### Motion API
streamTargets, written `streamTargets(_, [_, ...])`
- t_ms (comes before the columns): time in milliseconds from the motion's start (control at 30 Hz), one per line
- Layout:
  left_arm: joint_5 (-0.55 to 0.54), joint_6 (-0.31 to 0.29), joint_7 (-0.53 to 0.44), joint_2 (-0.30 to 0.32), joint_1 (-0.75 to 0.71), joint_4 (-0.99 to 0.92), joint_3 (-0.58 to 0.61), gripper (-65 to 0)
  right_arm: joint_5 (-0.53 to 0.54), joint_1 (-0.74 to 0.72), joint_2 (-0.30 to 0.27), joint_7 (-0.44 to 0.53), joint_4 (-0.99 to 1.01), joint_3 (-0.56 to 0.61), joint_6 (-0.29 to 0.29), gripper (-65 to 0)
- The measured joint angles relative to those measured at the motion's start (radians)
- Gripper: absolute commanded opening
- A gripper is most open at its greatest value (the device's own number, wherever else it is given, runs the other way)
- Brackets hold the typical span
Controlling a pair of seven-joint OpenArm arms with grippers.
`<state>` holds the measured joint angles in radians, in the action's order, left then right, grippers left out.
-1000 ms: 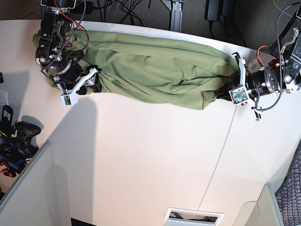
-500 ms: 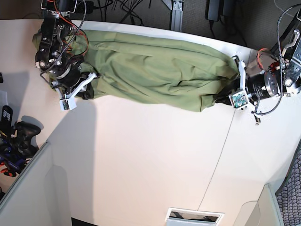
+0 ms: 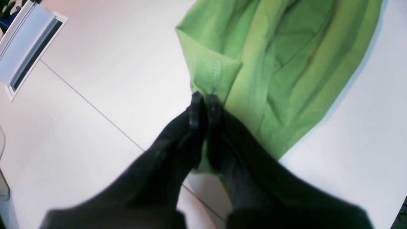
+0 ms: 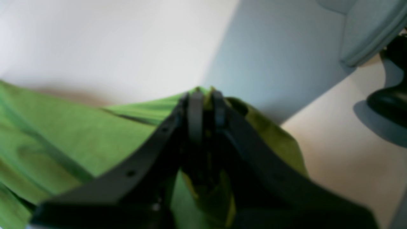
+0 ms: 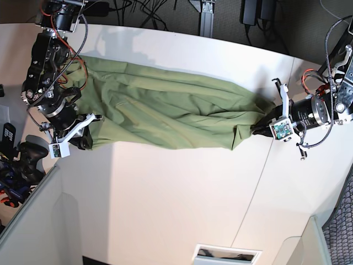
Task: Layout the t-shirt on the table in an organized manner, then fold the t-shirt properly
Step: 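Drag the shirt end with the right gripper away from the left gripper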
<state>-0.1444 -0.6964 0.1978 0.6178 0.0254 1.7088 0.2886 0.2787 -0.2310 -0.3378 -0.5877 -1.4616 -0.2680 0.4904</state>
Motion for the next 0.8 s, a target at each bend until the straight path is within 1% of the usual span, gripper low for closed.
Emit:
streamTargets(167, [0.001, 0.000, 0.000, 0.000, 0.000, -0.003, 0.000, -65.0, -0.003, 0.087, 0.003, -0.002, -0.028, 0.000, 0.000, -65.0])
streamTargets(200, [0.002, 0.000, 0.001, 0.000, 0.000, -0.003, 0.000, -65.0, -0.003, 0.100, 0.004, -0.003, -0.027, 0.000, 0.000, -62.4])
streamTargets(267, [0.001, 0.000, 0.001, 0.000, 0.000, -0.003, 0.000, -65.0, -0.004, 0.116, 0.006, 0.003, -0.028, -0.002, 0.000, -42.5])
streamTargets(300, [0.002, 0.000, 0.003, 0.000, 0.000, -0.003, 0.000, -65.0, 0.001, 0.121, 0.006, 0.004, -0.028, -0.006, 0.000, -35.2])
streamTargets(333, [0.002, 0.000, 0.004, 0.000, 0.000, -0.003, 0.000, -65.0, 0.001, 0.123, 0.007, 0.003, -0.028, -0.015, 0.000, -30.8])
streamTargets(367, [0.002, 0.000, 0.004, 0.000, 0.000, -0.003, 0.000, -65.0, 0.003, 0.123, 0.008, 0.003, -0.028, -0.030, 0.000, -29.8])
streamTargets(500, [0.002, 0.000, 0.027, 0.000, -0.003, -0.003, 0.000, -65.0, 0.058, 0.121, 0.008, 0.026, -0.029, -0.134, 0.000, -29.9])
streamTargets(600, [0.002, 0.000, 0.038, 0.002, -0.027, -0.003, 0.000, -65.0, 0.064, 0.117, 0.008, 0.030, -0.029, -0.209, 0.000, -29.9])
streamTargets(667, [0.002, 0.001, 0.038, 0.003, -0.042, -0.003, 0.000, -65.0, 0.065, 0.114, 0.007, 0.030, -0.022, -0.226, 0.000, -29.8])
streamTargets(800, [-0.005, 0.001, 0.037, 0.003, -0.045, -0.003, 0.000, -65.0, 0.059, 0.080, 0.016, 0.036, 0.056, -0.219, -0.001, -29.8])
